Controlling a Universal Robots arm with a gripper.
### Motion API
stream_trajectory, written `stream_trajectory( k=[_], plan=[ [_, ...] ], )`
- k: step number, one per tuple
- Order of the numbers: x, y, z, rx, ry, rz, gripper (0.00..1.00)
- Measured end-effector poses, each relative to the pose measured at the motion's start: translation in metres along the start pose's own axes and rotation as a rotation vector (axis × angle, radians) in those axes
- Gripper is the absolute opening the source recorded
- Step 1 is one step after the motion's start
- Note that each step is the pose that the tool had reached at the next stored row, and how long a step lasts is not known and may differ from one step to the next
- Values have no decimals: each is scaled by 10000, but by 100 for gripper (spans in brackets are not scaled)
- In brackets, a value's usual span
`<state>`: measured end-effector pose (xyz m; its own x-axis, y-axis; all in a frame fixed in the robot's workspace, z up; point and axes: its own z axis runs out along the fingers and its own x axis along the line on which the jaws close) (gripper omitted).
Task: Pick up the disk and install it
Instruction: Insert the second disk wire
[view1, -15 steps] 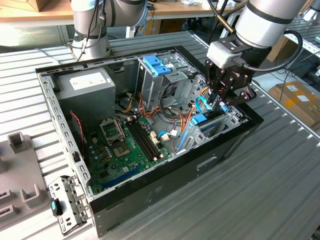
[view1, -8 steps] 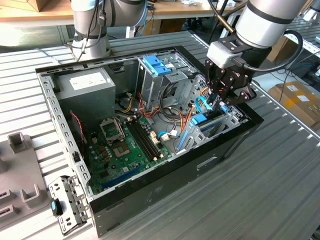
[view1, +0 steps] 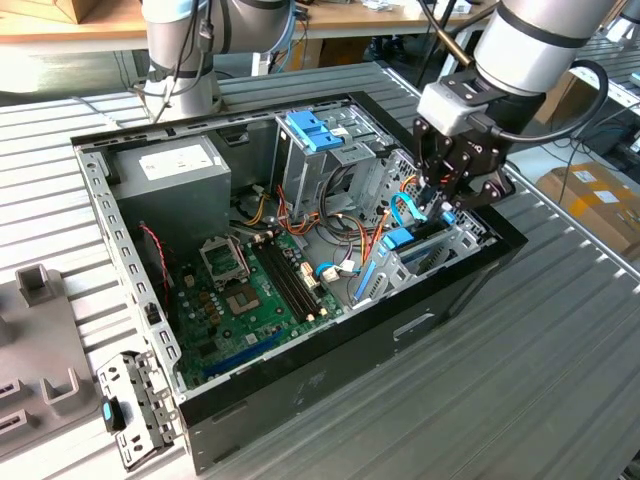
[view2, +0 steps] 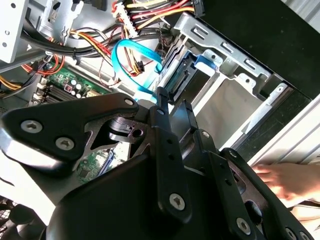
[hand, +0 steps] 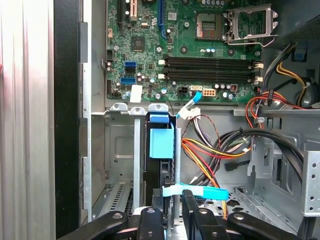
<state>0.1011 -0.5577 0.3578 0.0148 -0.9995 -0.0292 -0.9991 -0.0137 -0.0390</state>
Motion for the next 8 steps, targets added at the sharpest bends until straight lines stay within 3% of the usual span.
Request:
stream_trajectory(
  k=[8],
  plan=[
    [-1, -38, 2, 0, 0, -2, 30]
  ],
)
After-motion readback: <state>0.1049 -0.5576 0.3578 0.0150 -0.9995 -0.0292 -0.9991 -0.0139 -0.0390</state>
